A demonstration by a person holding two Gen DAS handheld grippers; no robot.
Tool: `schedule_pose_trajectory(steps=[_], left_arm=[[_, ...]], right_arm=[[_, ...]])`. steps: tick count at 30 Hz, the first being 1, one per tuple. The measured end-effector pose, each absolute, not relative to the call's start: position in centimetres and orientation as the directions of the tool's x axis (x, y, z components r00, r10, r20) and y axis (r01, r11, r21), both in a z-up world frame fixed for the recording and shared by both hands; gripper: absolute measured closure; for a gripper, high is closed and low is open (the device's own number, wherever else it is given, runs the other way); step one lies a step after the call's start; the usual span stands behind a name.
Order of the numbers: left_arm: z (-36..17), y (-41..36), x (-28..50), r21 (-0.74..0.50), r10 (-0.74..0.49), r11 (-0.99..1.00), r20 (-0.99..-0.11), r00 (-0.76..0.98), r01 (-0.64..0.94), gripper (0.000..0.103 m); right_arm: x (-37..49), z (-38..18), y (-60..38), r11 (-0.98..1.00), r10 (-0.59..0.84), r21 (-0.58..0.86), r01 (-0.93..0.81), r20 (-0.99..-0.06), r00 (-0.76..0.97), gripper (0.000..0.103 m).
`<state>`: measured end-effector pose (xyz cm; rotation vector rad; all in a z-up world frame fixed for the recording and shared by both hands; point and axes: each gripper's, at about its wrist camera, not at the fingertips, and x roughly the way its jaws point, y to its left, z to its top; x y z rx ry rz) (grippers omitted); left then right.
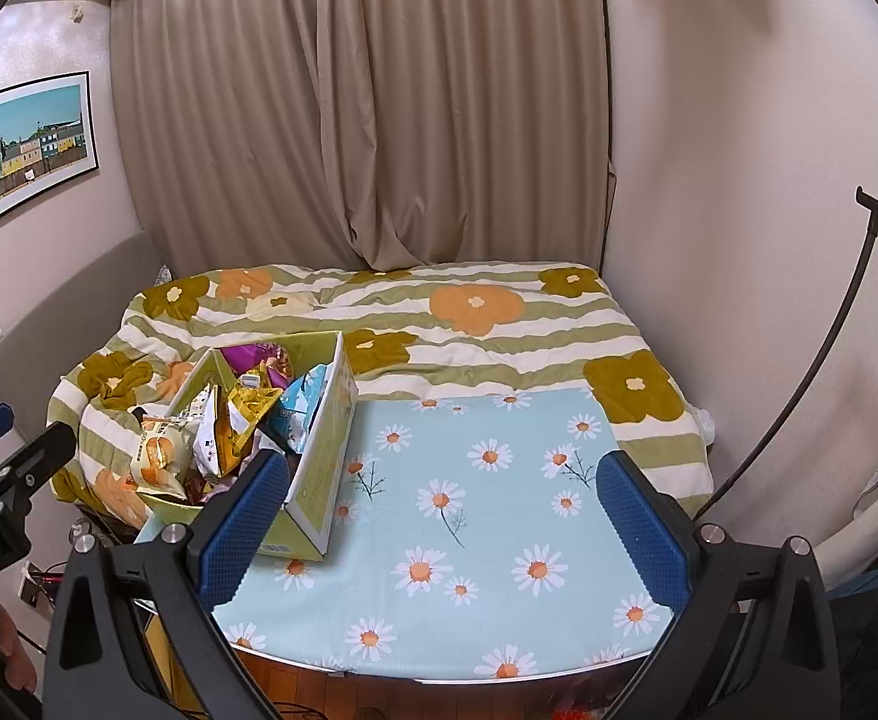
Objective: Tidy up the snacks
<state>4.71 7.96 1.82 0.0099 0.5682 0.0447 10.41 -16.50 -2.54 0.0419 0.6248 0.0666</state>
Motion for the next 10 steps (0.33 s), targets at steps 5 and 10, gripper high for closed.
schedule_pose_trajectory(steps=[5,10], left_arm=[[1.94,8.24,4.52,0.007,0.031,0.999,-0.526,0.85,-0.032,0.0],[2.02,8.4,4.42,0.007,0.034,0.999,-0.519,0.854,-0.036,0.0]], right_arm=[[10.44,-2.5,-16.53,0.997,0.075,0.059,-0.049,-0.584,0.809,0.001],[10.46,-2.49,-16.54,0.997,0.075,0.06,-0.049,-0.583,0.809,0.001]])
